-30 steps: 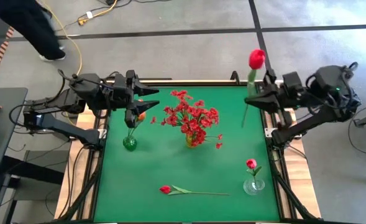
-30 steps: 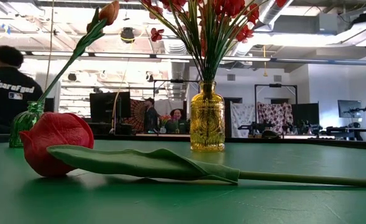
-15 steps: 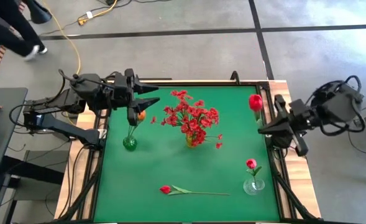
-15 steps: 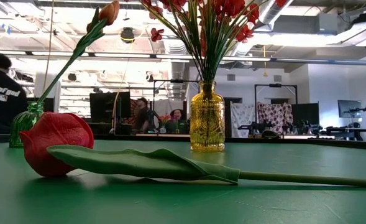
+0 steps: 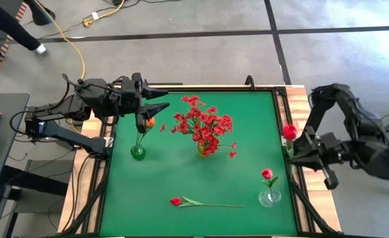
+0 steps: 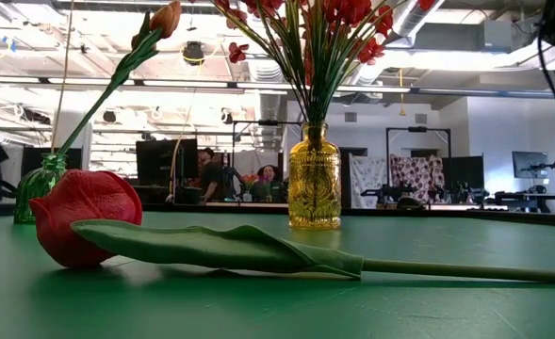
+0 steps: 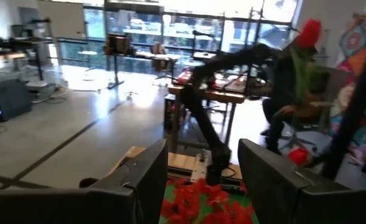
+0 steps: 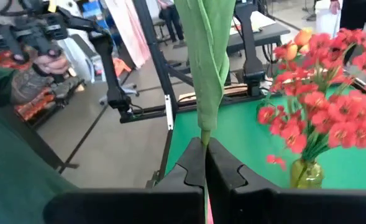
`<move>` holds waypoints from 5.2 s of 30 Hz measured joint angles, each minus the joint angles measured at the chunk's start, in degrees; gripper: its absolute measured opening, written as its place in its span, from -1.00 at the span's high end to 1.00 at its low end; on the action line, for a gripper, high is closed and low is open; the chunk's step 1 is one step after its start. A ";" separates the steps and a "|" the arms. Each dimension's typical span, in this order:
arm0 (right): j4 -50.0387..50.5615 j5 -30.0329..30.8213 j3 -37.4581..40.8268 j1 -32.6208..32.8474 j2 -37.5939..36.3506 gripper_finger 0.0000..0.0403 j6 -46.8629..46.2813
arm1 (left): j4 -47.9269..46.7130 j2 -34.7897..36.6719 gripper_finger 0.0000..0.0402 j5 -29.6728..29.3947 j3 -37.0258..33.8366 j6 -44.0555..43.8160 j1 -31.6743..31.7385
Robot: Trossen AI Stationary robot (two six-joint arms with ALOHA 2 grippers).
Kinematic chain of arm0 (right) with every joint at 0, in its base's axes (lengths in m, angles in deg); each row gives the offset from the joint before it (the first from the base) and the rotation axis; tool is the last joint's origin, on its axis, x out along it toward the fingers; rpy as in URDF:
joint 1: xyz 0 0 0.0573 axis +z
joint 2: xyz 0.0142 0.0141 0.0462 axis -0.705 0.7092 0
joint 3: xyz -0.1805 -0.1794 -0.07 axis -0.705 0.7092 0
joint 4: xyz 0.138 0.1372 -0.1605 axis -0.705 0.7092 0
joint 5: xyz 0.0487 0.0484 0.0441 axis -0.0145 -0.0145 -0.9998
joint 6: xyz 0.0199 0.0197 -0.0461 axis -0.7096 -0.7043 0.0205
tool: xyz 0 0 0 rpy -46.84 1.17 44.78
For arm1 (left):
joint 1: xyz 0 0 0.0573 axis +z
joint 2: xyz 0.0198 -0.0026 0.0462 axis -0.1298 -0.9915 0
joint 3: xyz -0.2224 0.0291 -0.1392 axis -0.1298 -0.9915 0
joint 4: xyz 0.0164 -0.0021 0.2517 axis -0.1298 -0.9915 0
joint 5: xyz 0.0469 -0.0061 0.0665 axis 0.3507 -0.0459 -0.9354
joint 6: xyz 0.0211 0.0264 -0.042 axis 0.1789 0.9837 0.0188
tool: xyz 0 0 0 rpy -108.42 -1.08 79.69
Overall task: Sort flowers into vase by color
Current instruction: Put the left red flower into the transparent vase, then put the red flower into the transparent vase
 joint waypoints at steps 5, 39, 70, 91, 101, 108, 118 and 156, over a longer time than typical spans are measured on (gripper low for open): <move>-0.23 8.75 7.96 7.52 0.24 0.88 -8.21 | 0.04 0.00 0.09 -3.31 0.00 -0.98 0.02; -7.39 20.99 25.32 11.08 18.14 0.88 -20.04 | 0.04 -0.02 0.09 -8.80 0.00 -13.21 0.00; -6.15 15.99 25.32 8.28 21.01 0.75 -19.62 | 0.48 -0.02 0.09 -9.36 0.00 -17.01 0.02; -6.22 1.21 25.32 2.15 16.81 0.10 -22.04 | -0.15 -0.02 0.09 -9.20 0.00 -15.05 0.00; -9.18 -6.90 25.32 2.18 10.56 0.00 -22.01 | -0.13 -0.02 0.09 -7.53 0.00 -13.39 0.02; -13.66 -16.13 25.31 2.18 3.59 0.06 -22.00 | -0.12 -0.02 0.09 -6.45 0.00 -11.67 0.02; -20.20 -21.63 25.30 2.23 -7.35 0.11 -23.44 | 0.05 -0.30 0.09 2.86 0.00 -7.46 -1.12; -22.77 -19.20 25.28 -13.08 -18.63 0.11 -22.68 | -7.39 -18.71 0.09 4.35 -0.04 -9.27 -28.06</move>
